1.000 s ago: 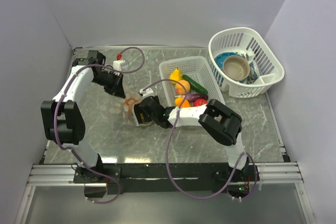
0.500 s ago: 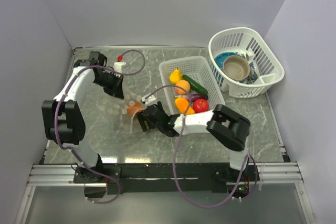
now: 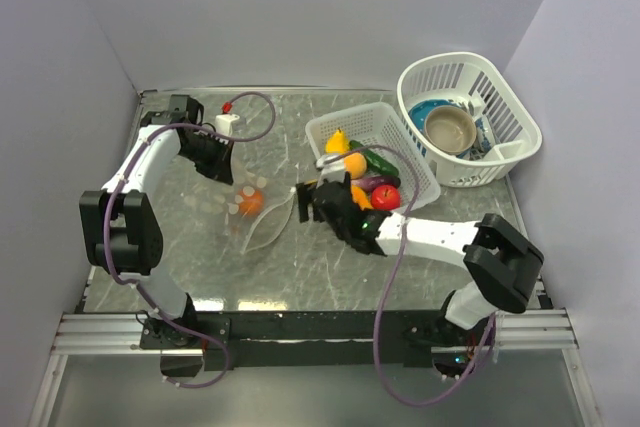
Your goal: Open the zip-top bag and remove the fake food
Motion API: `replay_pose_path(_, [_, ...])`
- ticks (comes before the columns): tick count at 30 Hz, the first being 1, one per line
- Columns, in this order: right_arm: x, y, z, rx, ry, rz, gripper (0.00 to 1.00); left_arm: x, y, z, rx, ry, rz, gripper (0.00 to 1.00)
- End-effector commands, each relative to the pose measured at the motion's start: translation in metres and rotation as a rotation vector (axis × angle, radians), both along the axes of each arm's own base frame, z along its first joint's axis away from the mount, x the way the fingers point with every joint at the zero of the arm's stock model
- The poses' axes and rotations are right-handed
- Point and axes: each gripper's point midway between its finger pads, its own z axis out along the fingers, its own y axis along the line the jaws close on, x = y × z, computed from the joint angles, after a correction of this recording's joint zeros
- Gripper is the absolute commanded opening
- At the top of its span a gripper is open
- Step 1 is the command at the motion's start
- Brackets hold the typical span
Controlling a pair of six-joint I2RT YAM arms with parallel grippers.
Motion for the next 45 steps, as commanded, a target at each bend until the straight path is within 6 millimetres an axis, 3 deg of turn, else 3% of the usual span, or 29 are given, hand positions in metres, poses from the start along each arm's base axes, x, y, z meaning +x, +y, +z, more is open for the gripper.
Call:
replay_pose_path(1, [0.052,-0.057,0.017,0.034,-0.011,-0.243,0.46,0.008,-0.003,0.02,-0.009,-0.06,-0.012,0.01])
replay_pose_path(4, [0.069,-0.074,0.009,-0.013,0.026,-0.312,0.55,0.01,-0.005,0.03,-0.021,-0.085,-0.013,0.01])
replay_pose_path(7, [0.069,-0.075,0.021,0.019,-0.004,-0.306,0.6,0.01,-0.005,0.035,-0.019,-0.099,-0.016,0.01])
replay_pose_path(9, [0.068,-0.079,0.039,0.062,-0.039,-0.318,0.59,0.009,-0.005,0.032,-0.016,-0.096,-0.014,0.01])
replay_pose_path(12, [0.069,-0.091,0.042,0.063,-0.049,-0.36,0.59,0.009,-0.005,0.027,-0.016,-0.083,-0.011,0.01])
replay_pose_path(13, [0.073,-0.099,0.04,0.054,-0.04,-0.383,0.67,0.009,-0.006,0.027,-0.017,-0.083,-0.012,0.01])
replay_pose_path(15, [0.074,-0.111,0.018,-0.006,0.018,-0.435,1.0,0.008,-0.007,0.027,-0.021,-0.077,-0.012,0.01])
replay_pose_path(21, [0.067,-0.131,-0.017,-0.091,0.087,-0.499,1.0,0.006,-0.011,0.035,-0.025,-0.095,-0.029,0.01])
replay_pose_path(24, [0.058,-0.139,-0.021,-0.077,0.084,-0.514,1.0,0.005,-0.011,0.04,-0.023,-0.103,-0.033,0.01])
replay_pose_path(26, [0.054,-0.141,-0.008,-0.044,0.047,-0.509,1.0,0.004,-0.014,0.049,-0.032,-0.111,-0.043,0.01])
replay_pose_path(27, [0.047,-0.137,-0.008,-0.056,0.03,-0.473,1.0,0.004,-0.016,0.052,-0.033,-0.116,-0.045,0.01])
replay_pose_path(29, [0.041,-0.126,0.013,-0.027,-0.036,-0.425,1.0,0.005,-0.018,0.059,-0.031,-0.14,-0.048,0.01])
replay_pose_path(31, [0.025,-0.101,0.025,-0.06,-0.089,-0.328,0.97,0.005,-0.018,0.056,-0.021,-0.137,-0.05,0.01])
replay_pose_path(32, [0.02,-0.092,0.028,-0.072,-0.103,-0.298,0.91,0.004,-0.019,0.054,-0.019,-0.131,-0.052,0.01])
replay_pose_path(33, [0.008,-0.071,0.033,-0.087,-0.127,-0.23,0.74,0.004,-0.018,0.052,-0.012,-0.128,-0.051,0.01])
replay_pose_path(36, [-0.002,-0.036,0.024,-0.11,-0.123,-0.129,0.47,0.001,-0.021,0.05,-0.017,-0.121,-0.056,0.01])
replay_pose_path(37, [-0.005,-0.024,0.008,-0.138,-0.098,-0.091,0.39,0.001,-0.022,0.055,-0.019,-0.136,-0.06,0.01])
replay_pose_path(38, [-0.006,-0.015,0.003,-0.134,-0.085,-0.072,0.24,0.0,-0.025,0.058,-0.021,-0.146,-0.061,0.01])
replay_pose_path(39, [-0.006,0.001,0.004,-0.1,-0.077,-0.023,0.18,-0.001,-0.025,0.058,-0.015,-0.145,-0.06,0.01])
replay_pose_path(40, [-0.008,0.011,-0.008,-0.113,-0.062,0.008,0.14,-0.001,-0.026,0.06,-0.013,-0.151,-0.063,0.01])
replay_pose_path(42, [-0.006,0.034,-0.004,-0.079,-0.066,0.056,0.13,-0.005,-0.028,0.056,-0.006,-0.134,-0.074,0.01])
replay_pose_path(43, [-0.007,0.044,-0.017,-0.09,-0.046,0.083,0.16,-0.006,-0.029,0.053,0.0,-0.127,-0.078,0.01])
replay_pose_path(45, [-0.001,0.064,-0.018,-0.071,-0.041,0.114,0.25,-0.009,-0.03,0.048,0.001,-0.108,-0.086,0.01])
